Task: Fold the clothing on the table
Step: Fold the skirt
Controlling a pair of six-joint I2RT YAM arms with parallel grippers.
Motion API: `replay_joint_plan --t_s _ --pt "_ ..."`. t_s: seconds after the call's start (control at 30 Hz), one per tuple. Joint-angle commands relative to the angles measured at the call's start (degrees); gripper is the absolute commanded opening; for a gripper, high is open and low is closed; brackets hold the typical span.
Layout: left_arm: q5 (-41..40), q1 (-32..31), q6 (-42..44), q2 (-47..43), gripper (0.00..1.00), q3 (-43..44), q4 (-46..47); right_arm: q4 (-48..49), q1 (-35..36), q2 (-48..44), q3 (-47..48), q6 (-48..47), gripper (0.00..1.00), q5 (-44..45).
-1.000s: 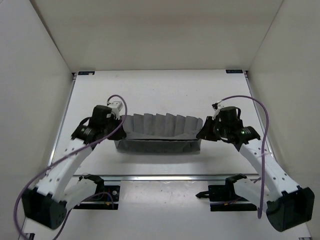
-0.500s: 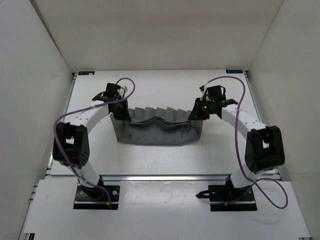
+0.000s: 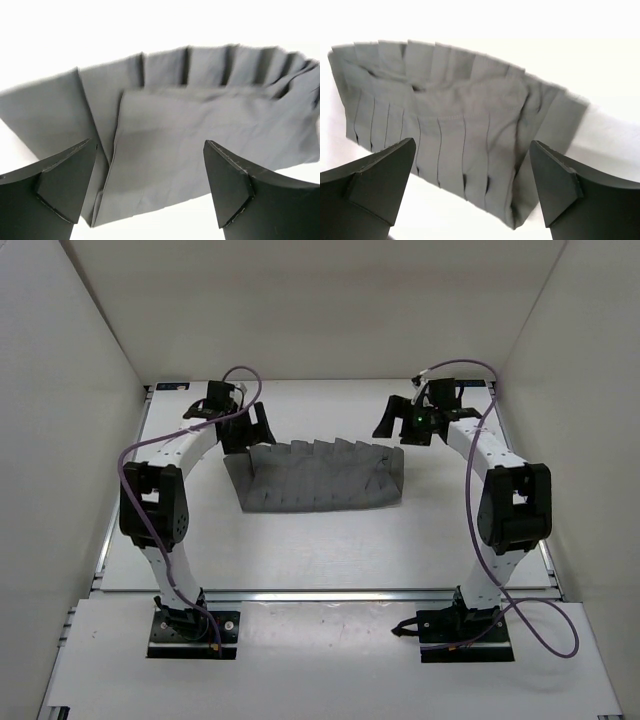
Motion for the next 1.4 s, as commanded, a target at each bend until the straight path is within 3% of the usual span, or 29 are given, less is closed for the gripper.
replay_joint_plan --t_s 0.0,0.13,0.23,0.3,0.33,0.4,0.57,0.8,1.03,1.27,1.37 --pt "0.6 -1.0 1.2 -4.2 0.99 2.7 3.6 2.7 -1.1 -2.4 2.6 -1.8 0.93 -0.8" --pt "0.4 -4.2 3.3 -7.5 0.89 -1.9 7.7 1.4 0.7 -3.0 0.2 -7.0 0.92 2.8" --pt "0.8 -5.4 2.6 -8.8 0.72 -6.1 7.8 -1.4 1.2 -2.8 -1.9 -8.7 0.91 5.0" --pt "1.0 -5.9 2.2 -10.2 0.38 -11.2 9.5 -1.3 0.5 -3.7 -5.8 -8.0 0.89 4.5" --pt "0.2 -6.5 1.9 -11.1 0.30 -13.0 9.9 -1.0 0.1 -4.4 -7.1 -7.7 0.89 4.0" --pt "-2.5 -6.8 1.9 -11.6 0.00 -14.7 9.4 -0.2 -1.5 -5.8 -9.9 -7.5 0.88 3.5" --pt "-10.6 -9.1 2.1 -12.7 0.00 -17.8 7.7 0.8 -2.2 -9.0 -15.2 -7.5 0.91 4.8" --pt "-12.4 -6.7 0.7 -14.1 0.00 -21.9 8.8 2.7 -0.2 -6.5 -16.4 -6.4 0.91 3.2" --pt "-15.8 -7.8 2.3 -13.2 0.00 -23.3 8.7 -1.9 2.3 0.9 -11.2 -7.3 0.81 6.1" --pt "-17.0 -8.1 2.0 -11.4 0.00 -23.7 9.1 -2.1 3.2 1.4 -12.2 -7.2 0.77 9.1" --pt "-17.7 -8.1 2.1 -10.9 0.00 -24.2 8.0 -2.5 3.3 2.1 -12.3 -7.1 0.70 10.4"
